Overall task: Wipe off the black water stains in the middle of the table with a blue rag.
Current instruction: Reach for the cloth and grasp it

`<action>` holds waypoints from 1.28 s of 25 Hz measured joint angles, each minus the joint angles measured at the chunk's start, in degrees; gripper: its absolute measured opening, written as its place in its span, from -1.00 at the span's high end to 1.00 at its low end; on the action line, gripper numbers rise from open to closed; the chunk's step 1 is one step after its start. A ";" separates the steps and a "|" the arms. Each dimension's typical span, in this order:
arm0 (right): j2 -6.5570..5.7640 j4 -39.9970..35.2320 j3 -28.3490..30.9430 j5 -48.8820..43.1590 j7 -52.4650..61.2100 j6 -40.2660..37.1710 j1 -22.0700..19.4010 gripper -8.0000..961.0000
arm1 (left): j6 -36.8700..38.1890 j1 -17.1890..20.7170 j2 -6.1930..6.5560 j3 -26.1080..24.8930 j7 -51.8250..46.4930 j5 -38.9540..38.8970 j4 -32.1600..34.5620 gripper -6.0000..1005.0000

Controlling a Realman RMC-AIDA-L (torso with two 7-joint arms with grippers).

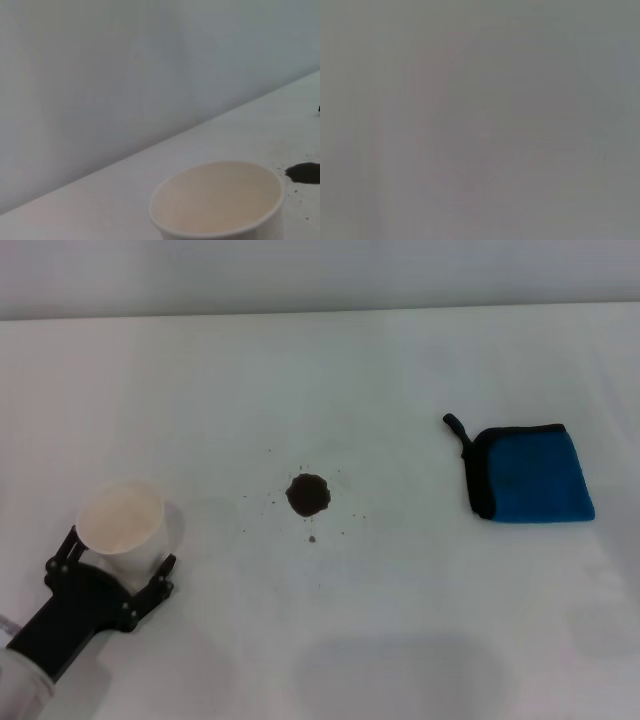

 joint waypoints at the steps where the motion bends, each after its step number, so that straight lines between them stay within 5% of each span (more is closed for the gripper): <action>1: 0.00 -0.07 -0.01 0.00 0.00 -0.16 0.08 -0.82 | 0.61 0.48 0.00 -0.01 0.02 0.02 -0.04 -0.78; 16: -0.12 -2.65 0.61 0.11 1.60 -1.27 0.65 -0.81 | 12.53 10.66 0.20 -0.04 -0.13 -4.81 -0.61 -0.78; 23: -1.06 -11.05 -0.82 -1.83 30.69 -12.23 1.30 -0.81 | 16.65 12.11 0.26 -0.09 -2.60 -19.54 -1.71 -0.78; 27: -4.13 -15.84 -2.96 -12.53 54.48 -18.61 3.56 -0.82 | 18.85 11.77 0.34 -0.10 -7.14 -25.21 -3.55 -0.78; 32: -10.05 -17.90 -5.10 -32.26 75.99 -16.64 9.76 -0.82 | 20.75 9.86 0.48 -0.10 -13.27 -28.24 -6.45 -0.78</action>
